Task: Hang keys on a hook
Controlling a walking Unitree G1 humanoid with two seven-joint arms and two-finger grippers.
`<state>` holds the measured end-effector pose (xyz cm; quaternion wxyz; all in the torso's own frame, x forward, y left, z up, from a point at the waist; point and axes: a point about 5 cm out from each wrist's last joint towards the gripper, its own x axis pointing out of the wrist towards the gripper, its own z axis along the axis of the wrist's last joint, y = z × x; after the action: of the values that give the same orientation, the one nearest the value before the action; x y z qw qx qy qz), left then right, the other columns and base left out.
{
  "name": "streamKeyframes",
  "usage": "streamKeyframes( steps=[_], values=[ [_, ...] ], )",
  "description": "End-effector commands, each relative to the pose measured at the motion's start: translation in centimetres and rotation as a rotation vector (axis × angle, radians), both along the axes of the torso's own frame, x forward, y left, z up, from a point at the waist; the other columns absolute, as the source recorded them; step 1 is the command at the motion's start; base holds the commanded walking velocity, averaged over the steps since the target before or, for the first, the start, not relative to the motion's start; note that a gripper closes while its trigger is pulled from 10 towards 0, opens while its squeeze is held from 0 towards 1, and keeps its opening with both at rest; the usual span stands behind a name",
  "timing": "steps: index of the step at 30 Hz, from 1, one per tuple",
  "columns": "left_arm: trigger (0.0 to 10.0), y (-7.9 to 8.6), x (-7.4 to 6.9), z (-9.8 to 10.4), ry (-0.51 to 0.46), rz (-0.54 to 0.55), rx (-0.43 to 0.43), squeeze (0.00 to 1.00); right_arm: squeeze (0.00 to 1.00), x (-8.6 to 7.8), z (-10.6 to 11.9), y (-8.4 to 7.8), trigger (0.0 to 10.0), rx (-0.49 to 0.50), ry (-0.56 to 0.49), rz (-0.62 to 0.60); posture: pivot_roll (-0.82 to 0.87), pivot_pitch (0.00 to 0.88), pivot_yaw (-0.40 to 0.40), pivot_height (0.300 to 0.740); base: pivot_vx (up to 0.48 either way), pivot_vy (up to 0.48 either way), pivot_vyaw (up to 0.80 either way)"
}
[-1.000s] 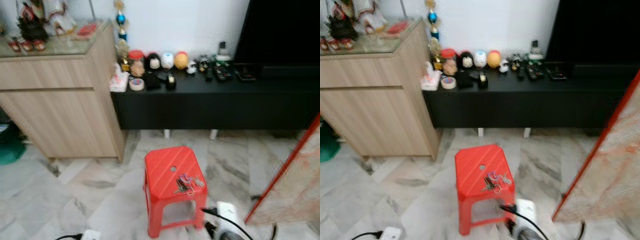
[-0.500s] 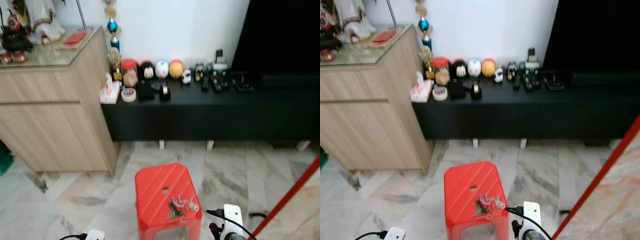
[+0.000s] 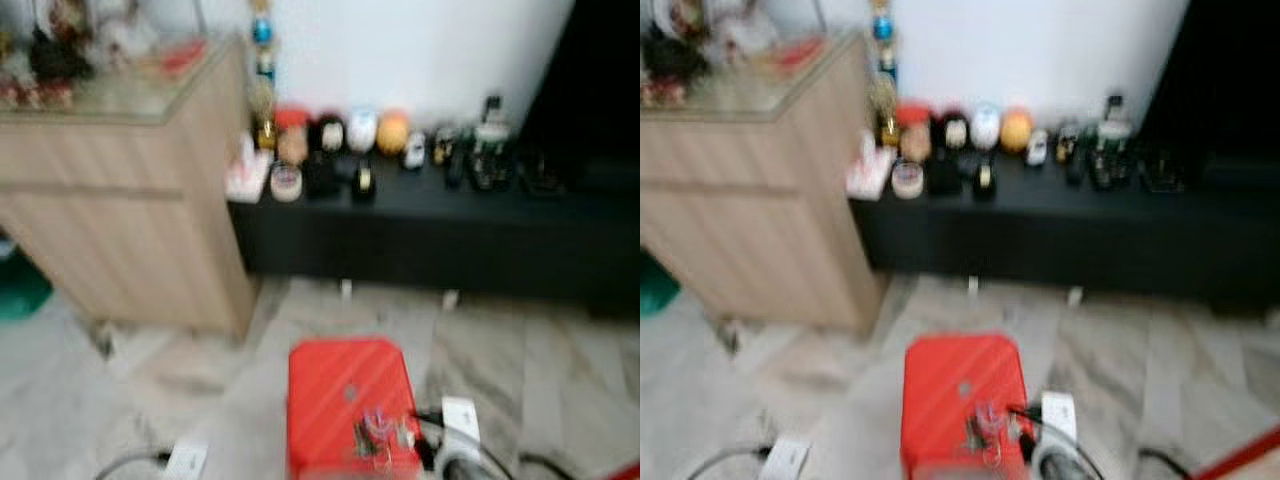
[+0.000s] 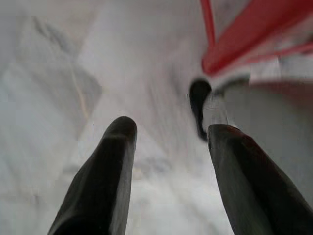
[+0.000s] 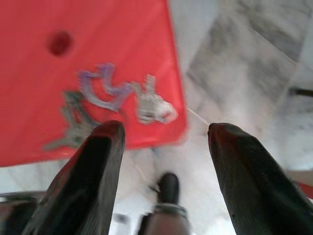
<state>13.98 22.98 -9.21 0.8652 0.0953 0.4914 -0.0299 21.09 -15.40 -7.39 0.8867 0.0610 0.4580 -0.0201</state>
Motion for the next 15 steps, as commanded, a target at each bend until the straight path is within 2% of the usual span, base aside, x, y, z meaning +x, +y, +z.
streamKeyframes(
  steps=[1,9,13,14,15],
  values=[
    [10.0,-0.1,0.5,0.2,-0.012,-0.002,0.0,0.0,0.0,-0.3,-0.2,-0.2,10.0,-0.002,0.012,-0.006,0.06,0.0,-0.028,0.74,0.0,0.0,0.0],
    [10.0,0.0,0.9,0.4,-0.045,-0.009,0.02,0.0,0.0,-0.3,-0.2,-0.3,10.0,-0.004,0.009,-0.007,0.06,0.0,-0.029,0.74,0.0,0.0,0.0],
    [10.0,0.7,2.9,1.6,-0.174,0.013,0.035,0.0,0.0,-0.2,-0.1,-0.4,10.0,-0.009,-0.016,-0.021,0.05,0.0,-0.034,0.74,0.0,0.0,0.0],
    [10.0,1.3,4.7,3.0,-0.295,0.062,0.024,0.0,0.0,-0.1,0.1,-0.4,10.0,-0.012,-0.048,-0.02,0.05,0.0,-0.037,0.74,0.0,0.0,0.0],
    [10.0,1.3,4.7,3.0,-0.295,0.062,0.024,0.0,0.0,-0.1,0.1,-0.4,10.0,-0.012,-0.048,-0.02,0.05,0.0,-0.037,0.74,0.0,0.0,0.0]
  ],
)
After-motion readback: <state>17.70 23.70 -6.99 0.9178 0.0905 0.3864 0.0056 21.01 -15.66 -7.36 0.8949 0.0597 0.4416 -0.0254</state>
